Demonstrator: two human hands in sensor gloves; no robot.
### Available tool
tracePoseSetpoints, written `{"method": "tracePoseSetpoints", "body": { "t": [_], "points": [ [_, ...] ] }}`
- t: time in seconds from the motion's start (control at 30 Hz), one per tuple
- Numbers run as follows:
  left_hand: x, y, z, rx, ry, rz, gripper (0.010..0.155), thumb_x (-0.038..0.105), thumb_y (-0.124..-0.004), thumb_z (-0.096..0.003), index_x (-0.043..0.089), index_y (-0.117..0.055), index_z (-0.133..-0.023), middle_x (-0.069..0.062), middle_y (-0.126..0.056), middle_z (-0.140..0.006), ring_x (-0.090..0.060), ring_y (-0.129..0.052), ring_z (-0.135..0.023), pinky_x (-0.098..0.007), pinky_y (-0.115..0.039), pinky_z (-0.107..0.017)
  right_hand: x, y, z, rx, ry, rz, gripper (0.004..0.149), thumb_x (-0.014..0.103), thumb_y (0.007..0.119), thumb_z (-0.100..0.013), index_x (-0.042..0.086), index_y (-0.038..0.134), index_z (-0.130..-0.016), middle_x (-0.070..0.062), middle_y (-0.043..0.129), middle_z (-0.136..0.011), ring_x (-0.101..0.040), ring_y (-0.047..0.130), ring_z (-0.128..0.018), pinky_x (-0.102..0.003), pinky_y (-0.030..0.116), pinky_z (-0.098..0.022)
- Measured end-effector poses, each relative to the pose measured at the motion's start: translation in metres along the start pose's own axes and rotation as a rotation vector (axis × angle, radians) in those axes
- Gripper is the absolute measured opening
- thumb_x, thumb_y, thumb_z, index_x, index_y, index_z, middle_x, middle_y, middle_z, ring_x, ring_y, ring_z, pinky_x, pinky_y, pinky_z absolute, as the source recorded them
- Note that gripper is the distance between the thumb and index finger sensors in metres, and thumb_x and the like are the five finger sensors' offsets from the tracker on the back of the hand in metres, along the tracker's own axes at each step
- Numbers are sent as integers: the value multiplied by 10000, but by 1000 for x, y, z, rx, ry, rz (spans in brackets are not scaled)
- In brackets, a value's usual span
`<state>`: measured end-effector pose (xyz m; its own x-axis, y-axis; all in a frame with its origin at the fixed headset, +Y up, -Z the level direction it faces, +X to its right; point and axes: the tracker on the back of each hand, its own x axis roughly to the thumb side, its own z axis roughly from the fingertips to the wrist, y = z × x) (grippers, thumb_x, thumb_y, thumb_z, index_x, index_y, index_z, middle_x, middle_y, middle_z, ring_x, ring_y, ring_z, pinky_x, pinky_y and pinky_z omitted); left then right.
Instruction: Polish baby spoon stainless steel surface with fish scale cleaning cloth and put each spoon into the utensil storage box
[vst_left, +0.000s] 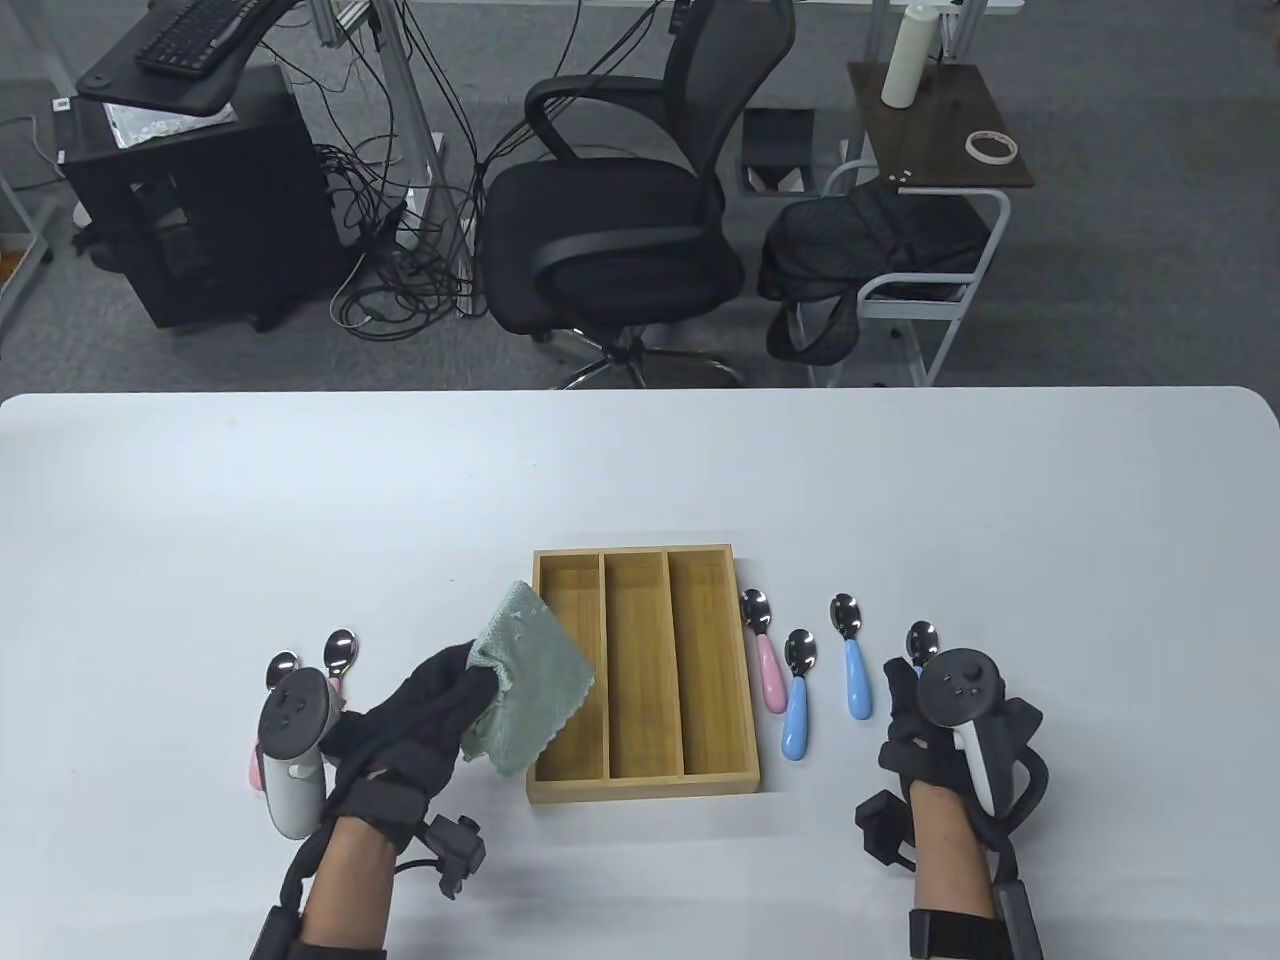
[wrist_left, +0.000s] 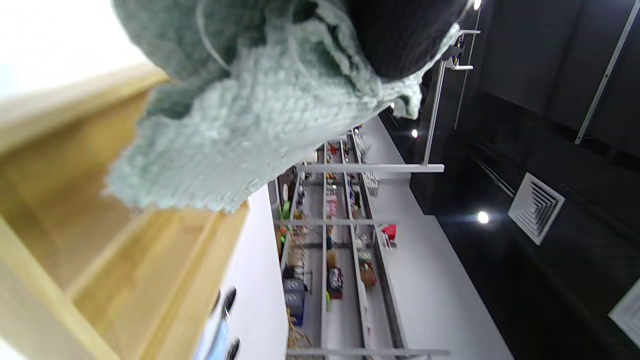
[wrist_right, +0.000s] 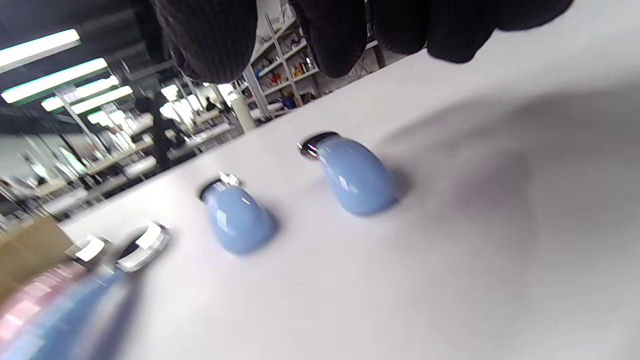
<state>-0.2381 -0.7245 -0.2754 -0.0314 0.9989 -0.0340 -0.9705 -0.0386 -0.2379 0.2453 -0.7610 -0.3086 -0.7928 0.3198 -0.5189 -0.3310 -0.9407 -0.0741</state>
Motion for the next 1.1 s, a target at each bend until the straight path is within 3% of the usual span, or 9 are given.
{"method": "tracePoseSetpoints", "body": {
  "t": [0.27,0.4,0.5,0.6,0.67,0.73,0.8,0.93,1.1],
  "points": [
    [-5,-16,-4,-103,17,136,440,349,-711,-636,162,-672,-1032,-132,-751,-1050,-408,-799,-923,-607,-674,-656,-1,25,-7,12,76,213,586,386,774,-609,-58,652,-971,-344,498,-1059,-611,572,-905,-782,377,-618],
    [-5,-18,-3,-112,19,154,444,351,-705,-639,158,-665,-1037,-133,-744,-1056,-409,-797,-929,-603,-678,-658,-5,24,-9,52,95,174,552,357,734,-626,-88,650,-943,-327,540,-1025,-589,601,-879,-781,331,-592],
    [-4,-18,-2,-102,13,139,443,353,-704,-641,160,-664,-1038,-136,-744,-1058,-406,-808,-925,-596,-690,-654,-6,5,-3,1,67,37,529,330,676,-643,-103,622,-942,-354,523,-1010,-596,609,-853,-782,348,-580],
    [-2,-19,-3,-89,4,123,443,362,-701,-641,172,-659,-1040,-121,-739,-1066,-387,-821,-923,-580,-703,-655,8,-26,17,-96,-95,-72,506,345,636,-647,-47,582,-962,-357,540,-1002,-575,662,-837,-764,466,-585],
    [-1,-20,-2,-78,-5,104,445,366,-699,-644,178,-652,-1044,-118,-732,-1072,-383,-819,-927,-576,-702,-658,22,-40,35,12,-270,-311,481,381,640,-644,47,581,-984,-286,665,-974,-426,863,-782,-671,663,-598],
    [2,-22,-1,-50,-26,31,448,370,-698,-645,181,-648,-1048,-112,-724,-1079,-382,-811,-935,-578,-696,-663,45,-35,58,339,-488,-609,465,407,648,-644,101,591,-989,-156,816,-866,-232,1000,-601,-532,812,-555],
    [6,-24,1,-20,-52,-80,448,373,-699,-644,187,-647,-1049,-106,-719,-1085,-384,-807,-940,-581,-693,-666,69,-26,82,594,-674,-685,462,418,652,-645,114,603,-989,-113,848,-797,-164,999,-498,-484,835,-525],
    [13,-35,3,-31,-99,-248,448,380,-700,-642,198,-650,-1048,-101,-702,-1099,-390,-789,-958,-590,-684,-672,99,-12,119,559,-855,-448,460,443,624,-645,148,588,-996,-59,829,-788,-125,966,-485,-467,824,-535],
    [17,-49,6,-104,-135,-318,458,404,-708,-638,210,-666,-1051,-154,-647,-1134,-436,-724,-995,-616,-659,-682,102,-7,135,587,-901,-503,458,433,616,-646,142,578,-997,-65,813,-794,-138,952,-497,-484,804,-551]
  ]
}}
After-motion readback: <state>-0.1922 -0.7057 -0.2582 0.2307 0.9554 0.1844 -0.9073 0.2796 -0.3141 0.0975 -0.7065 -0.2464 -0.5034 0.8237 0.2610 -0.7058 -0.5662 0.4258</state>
